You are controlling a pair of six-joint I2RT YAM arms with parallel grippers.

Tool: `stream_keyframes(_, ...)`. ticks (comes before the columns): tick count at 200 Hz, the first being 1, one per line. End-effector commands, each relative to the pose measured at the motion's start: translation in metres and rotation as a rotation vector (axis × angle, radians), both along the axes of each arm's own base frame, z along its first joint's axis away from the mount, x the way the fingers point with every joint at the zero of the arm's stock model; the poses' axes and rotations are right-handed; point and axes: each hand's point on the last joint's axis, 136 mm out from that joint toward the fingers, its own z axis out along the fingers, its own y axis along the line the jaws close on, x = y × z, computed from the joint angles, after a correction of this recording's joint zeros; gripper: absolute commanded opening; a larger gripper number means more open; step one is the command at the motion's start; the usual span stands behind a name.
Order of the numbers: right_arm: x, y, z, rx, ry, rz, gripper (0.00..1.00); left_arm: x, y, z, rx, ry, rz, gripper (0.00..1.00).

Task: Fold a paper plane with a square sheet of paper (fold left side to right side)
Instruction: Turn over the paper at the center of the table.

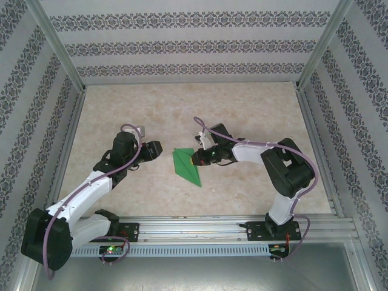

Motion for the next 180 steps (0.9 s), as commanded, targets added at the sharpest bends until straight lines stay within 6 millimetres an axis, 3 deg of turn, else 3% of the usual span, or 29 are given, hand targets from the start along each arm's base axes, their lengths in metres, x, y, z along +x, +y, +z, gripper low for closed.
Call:
stream_keyframes(1, 0.007, 0.000, 0.034, 0.082, -0.077, -0.008, 0.00, 0.001, 0.000, 0.019, -0.041, -0.050, -0.005, 0.51)
stream_keyframes(48, 0.019, -0.014, 0.087, 0.210, -0.211, -0.068, 0.00, -0.001, -0.011, 0.048, -0.142, -0.130, -0.057, 0.54)
stream_keyframes(79, 0.027, -0.031, 0.138, 0.369, -0.334, -0.124, 0.00, -0.005, -0.033, 0.089, -0.276, -0.234, -0.179, 0.56)
stream_keyframes(120, 0.011, -0.038, 0.207, 0.543, -0.486, -0.081, 0.00, -0.016, -0.064, 0.137, -0.434, -0.314, -0.393, 0.54)
stream_keyframes(142, 0.002, -0.038, 0.229, 0.595, -0.521, -0.057, 0.00, -0.019, -0.076, 0.151, -0.473, -0.341, -0.468, 0.53)
stream_keyframes(180, -0.008, -0.029, 0.243, 0.634, -0.524, -0.028, 0.00, -0.021, -0.091, 0.165, -0.502, -0.375, -0.544, 0.53)
